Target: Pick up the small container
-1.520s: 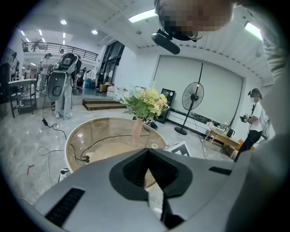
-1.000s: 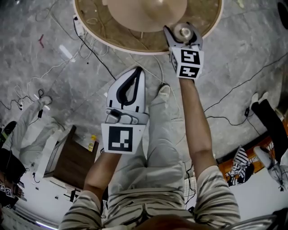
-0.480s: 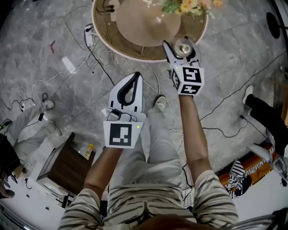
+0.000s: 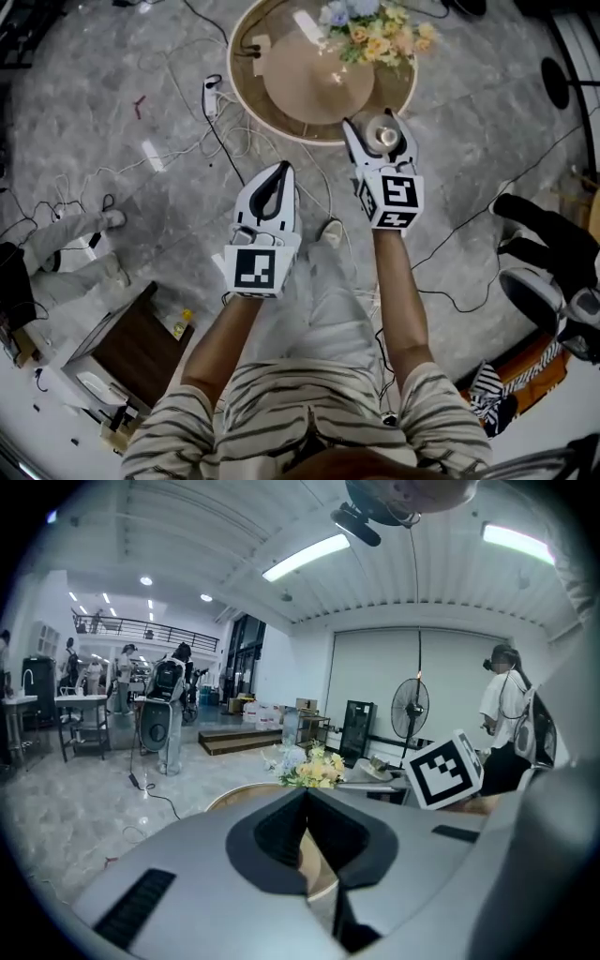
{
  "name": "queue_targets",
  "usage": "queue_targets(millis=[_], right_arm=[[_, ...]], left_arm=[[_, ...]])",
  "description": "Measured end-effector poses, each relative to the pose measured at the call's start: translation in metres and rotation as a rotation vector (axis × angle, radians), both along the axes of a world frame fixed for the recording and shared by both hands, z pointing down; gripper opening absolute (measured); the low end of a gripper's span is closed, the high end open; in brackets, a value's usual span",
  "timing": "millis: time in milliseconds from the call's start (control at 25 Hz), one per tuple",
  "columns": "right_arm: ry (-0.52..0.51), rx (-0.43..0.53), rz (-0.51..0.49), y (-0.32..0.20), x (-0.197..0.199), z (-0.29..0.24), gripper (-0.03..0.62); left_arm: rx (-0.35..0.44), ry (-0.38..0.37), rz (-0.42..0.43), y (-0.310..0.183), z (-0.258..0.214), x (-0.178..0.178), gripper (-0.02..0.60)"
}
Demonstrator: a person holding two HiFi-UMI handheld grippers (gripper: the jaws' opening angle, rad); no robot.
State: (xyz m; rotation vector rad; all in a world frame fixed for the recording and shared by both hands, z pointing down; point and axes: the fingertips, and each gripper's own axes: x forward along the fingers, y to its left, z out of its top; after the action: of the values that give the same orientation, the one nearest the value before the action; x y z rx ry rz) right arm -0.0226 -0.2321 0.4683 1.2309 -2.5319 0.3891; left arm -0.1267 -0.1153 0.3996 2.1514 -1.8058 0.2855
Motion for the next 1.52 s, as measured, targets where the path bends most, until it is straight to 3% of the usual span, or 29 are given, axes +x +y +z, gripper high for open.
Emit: queue_targets(millis=[360, 760, 1120, 1520], right_arm=[[-0.043, 0.054, -0.048, 0.055, -0.001, -0.12, 0.342], [-0.089, 0.133, -0.069, 0.11, 0.014, -0.242, 0.342], [-0.103, 0.201, -0.078, 0.149, 0.031, -0.293, 0.344], [-0.094, 0.224, -0.053, 0.142, 0.03, -0.334, 0.344]], left_arm=[[0.03, -0.02, -0.055, 0.036, -0.073, -0.008, -0.002], [0.118, -0.015, -0.032, 0.065, -0.163, 0.016, -0.002], [0.194, -0.049, 0.009, 0.089, -0.21, 0.033, -0.002], [0.241, -0.071, 0.016, 0.075, -0.254, 0.009, -0.002]])
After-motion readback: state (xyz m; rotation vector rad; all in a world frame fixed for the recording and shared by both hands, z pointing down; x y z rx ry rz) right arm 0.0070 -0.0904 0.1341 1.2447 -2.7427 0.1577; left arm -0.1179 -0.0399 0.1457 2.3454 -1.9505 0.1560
